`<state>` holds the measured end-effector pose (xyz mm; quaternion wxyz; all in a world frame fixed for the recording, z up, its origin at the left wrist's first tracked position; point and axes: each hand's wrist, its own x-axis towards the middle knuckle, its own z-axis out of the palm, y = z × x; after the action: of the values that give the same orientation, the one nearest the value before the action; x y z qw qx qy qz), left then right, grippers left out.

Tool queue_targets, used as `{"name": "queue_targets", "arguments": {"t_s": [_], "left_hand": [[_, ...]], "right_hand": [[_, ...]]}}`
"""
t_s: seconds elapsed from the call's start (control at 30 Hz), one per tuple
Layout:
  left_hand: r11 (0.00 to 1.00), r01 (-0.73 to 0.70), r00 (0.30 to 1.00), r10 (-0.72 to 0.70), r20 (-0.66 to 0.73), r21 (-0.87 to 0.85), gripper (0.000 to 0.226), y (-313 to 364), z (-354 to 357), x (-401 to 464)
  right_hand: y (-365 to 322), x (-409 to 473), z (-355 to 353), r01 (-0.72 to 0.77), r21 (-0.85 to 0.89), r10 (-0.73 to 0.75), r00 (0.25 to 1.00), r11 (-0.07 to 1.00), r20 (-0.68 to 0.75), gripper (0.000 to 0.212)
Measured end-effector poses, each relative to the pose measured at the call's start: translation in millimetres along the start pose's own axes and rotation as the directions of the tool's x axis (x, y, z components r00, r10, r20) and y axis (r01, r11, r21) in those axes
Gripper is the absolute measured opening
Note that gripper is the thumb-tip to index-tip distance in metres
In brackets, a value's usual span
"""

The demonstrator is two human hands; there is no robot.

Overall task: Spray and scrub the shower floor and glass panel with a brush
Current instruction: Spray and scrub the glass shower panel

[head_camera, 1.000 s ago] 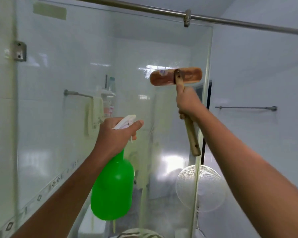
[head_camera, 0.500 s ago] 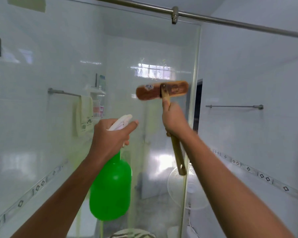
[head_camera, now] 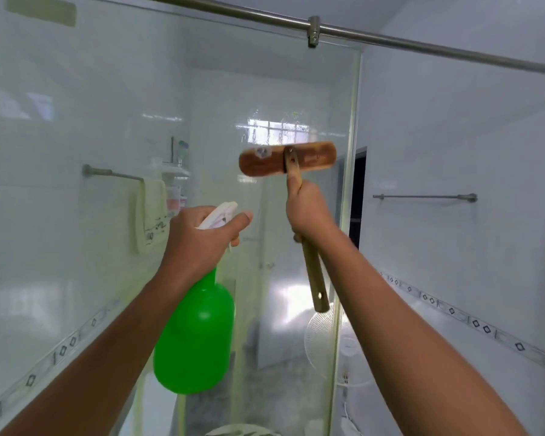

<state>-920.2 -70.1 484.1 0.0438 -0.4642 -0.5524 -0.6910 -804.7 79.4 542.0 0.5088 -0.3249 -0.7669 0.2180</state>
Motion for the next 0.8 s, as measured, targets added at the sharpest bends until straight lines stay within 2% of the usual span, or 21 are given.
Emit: {"name": "queue_targets", "arguments": {"t_s": [0.07,0.17,0.3,0.37,0.53,0.7,0.8], "left_hand": [[1.0,-0.003,1.0,0.003,0.006,-0.007,0.03,4.2,-0.7,4.3],[0.999,0.008,1.0,-0.007,0.011,-0.053,0.03,9.4,-4.7,4.0],[0.999,-0.015,0.999,0.016,0.042,-0.04,0.031,11.9,-9.9,-2.5],[1.0,-0.013,0.998,0.014,0.064,-0.025,0.029,12.9,-8.3,-2.2],[0.999,-0.042,0.997,0.043,0.071,-0.022,0.03,23.0,0.8,7.7],[0.999,-0.046,0.997,0.047,0.061,-0.027,0.033,38.5,5.9,19.9],[0.999,-0.042,0.998,0.043,0.053,-0.028,0.034,42.0,5.6,22.4]], "right_hand": [[-4.0,2.6,-2.3,0.003,0.003,-0.003,1.0,1.0,-0.015,0.058],[29.8,-43.0,16.8,0.057,-0.091,-0.055,0.998,0.994,0.024,0.055],[85.8,-131.7,41.1,-0.125,-0.015,0.125,0.989,0.992,0.073,0.053],[87.7,-138.7,40.8,-0.18,-0.003,0.18,0.981,0.984,0.074,0.053],[29.9,-39.6,-5.1,-0.064,-0.03,0.065,0.997,0.997,0.043,0.052],[-51.1,47.2,-60.1,-0.03,0.065,0.033,0.998,0.997,-0.056,0.061],[-67.1,58.3,-65.2,-0.006,0.035,0.007,0.999,0.999,-0.035,0.047]]}}
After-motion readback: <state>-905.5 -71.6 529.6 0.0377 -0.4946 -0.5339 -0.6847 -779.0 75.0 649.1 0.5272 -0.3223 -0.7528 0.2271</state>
